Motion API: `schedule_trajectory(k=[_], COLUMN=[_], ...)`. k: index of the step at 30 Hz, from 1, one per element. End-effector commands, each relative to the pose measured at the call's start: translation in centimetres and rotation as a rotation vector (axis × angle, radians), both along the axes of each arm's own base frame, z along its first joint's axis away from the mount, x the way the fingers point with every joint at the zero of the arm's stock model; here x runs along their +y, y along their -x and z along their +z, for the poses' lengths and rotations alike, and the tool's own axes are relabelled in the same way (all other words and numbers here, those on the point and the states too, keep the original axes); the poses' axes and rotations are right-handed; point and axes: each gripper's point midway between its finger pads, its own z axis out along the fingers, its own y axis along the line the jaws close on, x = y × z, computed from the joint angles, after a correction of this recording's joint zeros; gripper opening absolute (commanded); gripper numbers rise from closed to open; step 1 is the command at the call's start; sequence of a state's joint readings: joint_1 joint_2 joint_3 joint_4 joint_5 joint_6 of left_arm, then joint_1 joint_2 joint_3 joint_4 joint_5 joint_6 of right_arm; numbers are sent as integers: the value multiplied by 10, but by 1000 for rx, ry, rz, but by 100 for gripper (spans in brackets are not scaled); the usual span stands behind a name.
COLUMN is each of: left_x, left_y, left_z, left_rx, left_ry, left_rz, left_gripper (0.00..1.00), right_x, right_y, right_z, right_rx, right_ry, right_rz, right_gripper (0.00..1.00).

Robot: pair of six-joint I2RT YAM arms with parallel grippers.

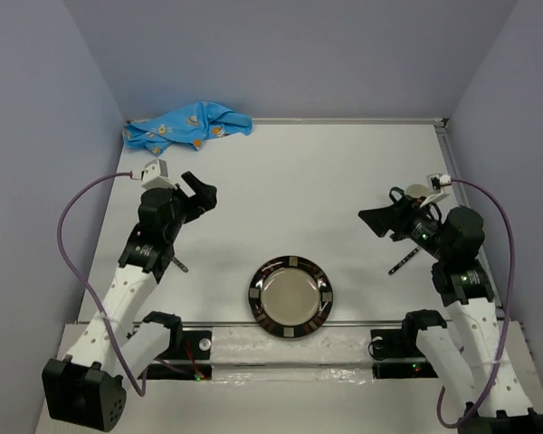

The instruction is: Set the dinner table for one person

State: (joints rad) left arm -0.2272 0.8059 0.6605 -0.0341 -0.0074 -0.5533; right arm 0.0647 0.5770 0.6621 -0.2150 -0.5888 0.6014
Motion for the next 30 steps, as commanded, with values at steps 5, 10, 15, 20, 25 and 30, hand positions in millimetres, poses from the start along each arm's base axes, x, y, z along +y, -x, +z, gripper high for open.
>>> schedule_trajectory(k=[5, 10, 15, 20, 25, 30], left_x=[4, 19, 40, 67, 90, 88], left_y=[-95, -159, -208, -238, -269, -307], left_z=[24, -19, -46, -71, -93, -119], left_rx=[-101, 17, 70, 119, 115, 137], left_ry=[126, 25, -36, -64, -40, -54], left_rz=[177, 293, 347, 410, 405, 336], left_gripper=[99, 99, 96, 89, 85, 88], right_x=[12, 25, 33, 48, 75, 102], right_y=[-30, -33, -31, -28, -22, -19], right_z=[-12, -23, -32, -32, -32, -37], right_rx=[-22, 2, 5, -7, -14, -13], right_ry=[-26, -14, 11, 30, 30, 48], right_rz=[54, 90, 93, 135, 226, 291], right_gripper=[74, 74, 74, 74, 74, 75])
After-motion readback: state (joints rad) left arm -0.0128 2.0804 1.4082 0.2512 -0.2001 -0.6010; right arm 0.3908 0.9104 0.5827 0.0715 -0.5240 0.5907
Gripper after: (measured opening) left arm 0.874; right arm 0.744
